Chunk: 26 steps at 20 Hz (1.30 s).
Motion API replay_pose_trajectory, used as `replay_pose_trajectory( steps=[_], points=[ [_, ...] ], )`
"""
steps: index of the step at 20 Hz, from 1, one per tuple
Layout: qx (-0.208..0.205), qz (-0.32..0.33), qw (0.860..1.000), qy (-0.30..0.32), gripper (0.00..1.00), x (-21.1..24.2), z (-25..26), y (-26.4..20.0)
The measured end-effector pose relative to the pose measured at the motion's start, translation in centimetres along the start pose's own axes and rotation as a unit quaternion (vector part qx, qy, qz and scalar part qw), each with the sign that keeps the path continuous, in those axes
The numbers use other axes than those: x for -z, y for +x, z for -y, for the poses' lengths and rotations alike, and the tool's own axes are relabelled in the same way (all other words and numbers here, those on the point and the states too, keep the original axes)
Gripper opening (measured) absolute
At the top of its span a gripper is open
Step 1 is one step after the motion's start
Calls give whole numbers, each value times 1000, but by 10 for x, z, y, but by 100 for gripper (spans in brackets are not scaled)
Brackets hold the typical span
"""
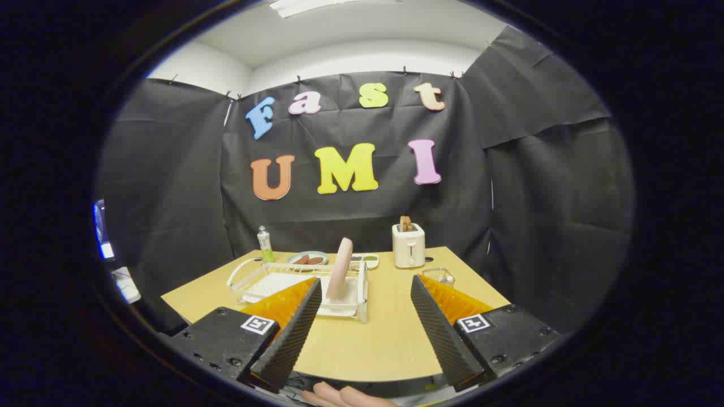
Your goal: Take the plate from the dish rack, then take the spoon from the basket and place it into the plate.
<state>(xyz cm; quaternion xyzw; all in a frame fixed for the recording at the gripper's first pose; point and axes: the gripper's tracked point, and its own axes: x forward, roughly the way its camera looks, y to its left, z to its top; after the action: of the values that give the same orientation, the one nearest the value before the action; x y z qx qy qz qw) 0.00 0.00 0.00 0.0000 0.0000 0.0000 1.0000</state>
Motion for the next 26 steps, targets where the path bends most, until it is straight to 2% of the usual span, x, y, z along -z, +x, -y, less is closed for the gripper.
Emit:
replay_pose_trajectory(
  steps=[26],
  points=[
    [-3, 9, 1000, 3, 100, -12, 4, -11]
  ],
)
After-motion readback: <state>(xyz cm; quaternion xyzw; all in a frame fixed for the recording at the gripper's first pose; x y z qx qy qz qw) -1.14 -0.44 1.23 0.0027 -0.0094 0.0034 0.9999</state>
